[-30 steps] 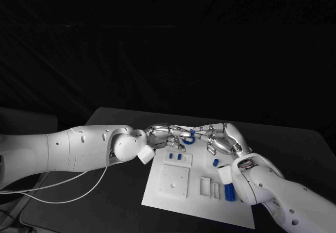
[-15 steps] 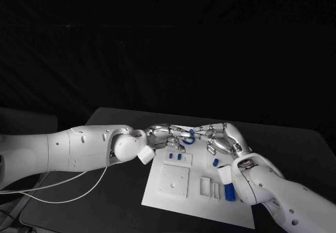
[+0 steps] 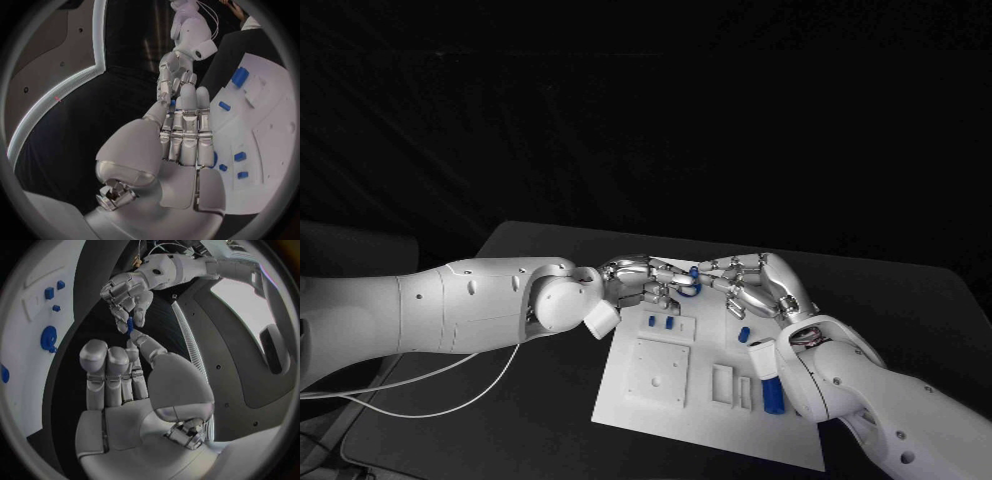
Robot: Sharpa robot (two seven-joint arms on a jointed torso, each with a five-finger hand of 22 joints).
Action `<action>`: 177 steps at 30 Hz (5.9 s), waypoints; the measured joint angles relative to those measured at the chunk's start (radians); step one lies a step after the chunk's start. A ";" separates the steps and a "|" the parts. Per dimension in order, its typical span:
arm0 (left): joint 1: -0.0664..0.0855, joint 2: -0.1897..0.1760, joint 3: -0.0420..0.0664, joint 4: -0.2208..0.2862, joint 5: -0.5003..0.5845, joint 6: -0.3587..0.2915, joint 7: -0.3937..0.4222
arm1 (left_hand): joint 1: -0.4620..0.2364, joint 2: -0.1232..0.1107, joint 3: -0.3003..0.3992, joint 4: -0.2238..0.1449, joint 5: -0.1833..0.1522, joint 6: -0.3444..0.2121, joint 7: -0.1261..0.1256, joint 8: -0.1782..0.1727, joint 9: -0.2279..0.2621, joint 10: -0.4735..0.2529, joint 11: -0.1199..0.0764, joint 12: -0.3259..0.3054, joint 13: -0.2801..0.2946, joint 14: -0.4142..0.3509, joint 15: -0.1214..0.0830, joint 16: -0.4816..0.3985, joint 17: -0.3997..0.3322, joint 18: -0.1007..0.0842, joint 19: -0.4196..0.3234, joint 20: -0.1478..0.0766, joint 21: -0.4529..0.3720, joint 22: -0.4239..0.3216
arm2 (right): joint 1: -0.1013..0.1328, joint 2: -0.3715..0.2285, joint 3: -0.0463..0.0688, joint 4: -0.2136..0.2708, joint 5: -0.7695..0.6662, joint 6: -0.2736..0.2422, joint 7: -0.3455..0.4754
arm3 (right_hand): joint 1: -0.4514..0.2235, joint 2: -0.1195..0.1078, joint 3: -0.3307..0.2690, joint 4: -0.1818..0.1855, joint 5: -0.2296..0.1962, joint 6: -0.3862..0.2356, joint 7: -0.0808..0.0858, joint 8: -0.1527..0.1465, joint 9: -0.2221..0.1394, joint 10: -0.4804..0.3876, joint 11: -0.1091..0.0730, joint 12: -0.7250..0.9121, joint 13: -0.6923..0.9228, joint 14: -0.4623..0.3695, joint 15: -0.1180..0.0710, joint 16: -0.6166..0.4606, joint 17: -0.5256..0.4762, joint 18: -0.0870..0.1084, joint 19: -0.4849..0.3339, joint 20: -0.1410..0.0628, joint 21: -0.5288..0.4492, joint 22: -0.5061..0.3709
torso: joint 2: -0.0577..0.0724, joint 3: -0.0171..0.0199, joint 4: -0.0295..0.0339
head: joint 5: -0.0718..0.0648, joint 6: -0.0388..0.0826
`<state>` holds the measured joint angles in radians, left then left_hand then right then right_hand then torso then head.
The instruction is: Assemble the parts on the task board
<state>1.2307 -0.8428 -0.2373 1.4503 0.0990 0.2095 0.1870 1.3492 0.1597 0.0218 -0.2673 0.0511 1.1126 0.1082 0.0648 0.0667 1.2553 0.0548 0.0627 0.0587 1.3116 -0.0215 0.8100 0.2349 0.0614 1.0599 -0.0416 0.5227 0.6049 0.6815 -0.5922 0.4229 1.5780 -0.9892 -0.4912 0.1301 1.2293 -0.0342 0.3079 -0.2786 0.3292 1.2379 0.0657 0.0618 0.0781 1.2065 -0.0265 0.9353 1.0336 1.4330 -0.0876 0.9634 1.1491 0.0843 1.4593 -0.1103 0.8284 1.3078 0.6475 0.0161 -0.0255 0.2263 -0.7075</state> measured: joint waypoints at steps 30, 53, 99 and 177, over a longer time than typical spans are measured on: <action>0.000 0.001 0.003 -0.006 -0.051 -0.096 0.003 | 0.023 -0.023 0.127 -0.008 0.068 0.111 -0.026 0.002 0.055 0.114 -0.016 -0.005 0.003 0.027 -0.030 0.038 0.012 0.000 -0.018 -0.028 0.093 0.112 | 0.001 -0.013 0.000 -0.008 -0.002 0.019 -0.002 | -0.001 0.001 -0.008 0.003 0.008 -0.021 0.007 0.000 -0.004 -0.050 0.003 -0.064 -0.053 -0.035 0.007 -0.066 -0.042 0.000 -0.029 0.012 -0.103 0.000 | -0.001 -0.0001 0.0001 | -0.002 -0.001; 0.080 0.012 0.008 -0.066 -0.353 -0.113 -0.165 | -0.015 -0.055 0.207 0.004 0.075 0.114 -0.030 -0.002 0.071 0.132 -0.021 -0.004 0.004 0.036 -0.032 0.038 0.012 -0.002 -0.014 -0.032 0.093 0.130 | 0.156 -0.062 0.002 -0.030 -0.230 0.211 0.019 | 0.036 -0.054 0.075 -0.006 -0.005 -0.111 0.057 0.000 -0.013 -0.050 0.118 -0.870 -0.974 -0.118 0.068 -0.163 -0.289 0.070 -0.068 0.078 -0.513 -0.044 | 0.000 0.0007 -0.0007 | -0.013 0.002; 0.090 0.031 0.008 -0.049 -0.457 -0.040 -0.236 | -0.012 -0.060 0.214 0.009 0.056 0.116 -0.036 -0.004 0.100 0.167 -0.046 -0.001 0.004 0.039 -0.035 0.038 0.010 -0.001 -0.011 -0.035 0.093 0.134 | 0.223 -0.018 -0.139 -0.026 -0.642 0.270 -0.067 | 0.076 -0.071 0.096 -0.007 -0.105 -0.126 0.054 0.000 -0.014 -0.023 0.105 -0.870 -0.974 -0.110 0.072 -0.108 -0.391 0.084 0.001 0.078 -0.606 0.000 | 0.000 0.0013 -0.0005 | -0.021 -0.004; 0.090 0.026 0.006 -0.044 -0.371 0.004 -0.263 | -0.003 -0.064 0.213 0.011 0.044 0.116 -0.033 -0.001 0.129 0.166 -0.045 -0.004 0.003 0.037 -0.033 0.038 0.009 -0.002 -0.011 -0.035 0.089 0.143 | 0.207 -0.003 -0.151 -0.031 -0.647 0.245 -0.070 | 0.081 -0.010 0.228 -0.004 -0.279 -0.009 0.027 -0.002 -0.011 0.105 0.066 -0.876 -0.972 -0.087 0.043 -0.114 -0.369 0.041 0.000 0.042 -0.561 0.000 | 0.000 0.0002 0.0004 | -0.012 -0.016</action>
<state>1.3207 -0.8171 -0.2308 1.4061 -0.2718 0.2137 -0.0756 1.3463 0.0959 0.2349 -0.2563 0.0955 1.2289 0.0754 0.0637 0.1953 1.4216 0.0094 0.0588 0.0621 1.3482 -0.0549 0.8480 0.2441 0.0595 1.0489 -0.0768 0.6116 0.7483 0.8882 -0.5953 0.2721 1.5473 -1.6365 -0.2457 0.0599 1.3107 -0.0443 0.5359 -0.2829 0.0503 1.2291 0.0928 0.0596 0.0676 1.3118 0.0392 0.0594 0.0619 1.3463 -0.0442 0.8497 0.7803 0.1256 1.4594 -0.0683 0.2673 1.3075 0.6479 0.0163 -0.0251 0.2139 -0.7236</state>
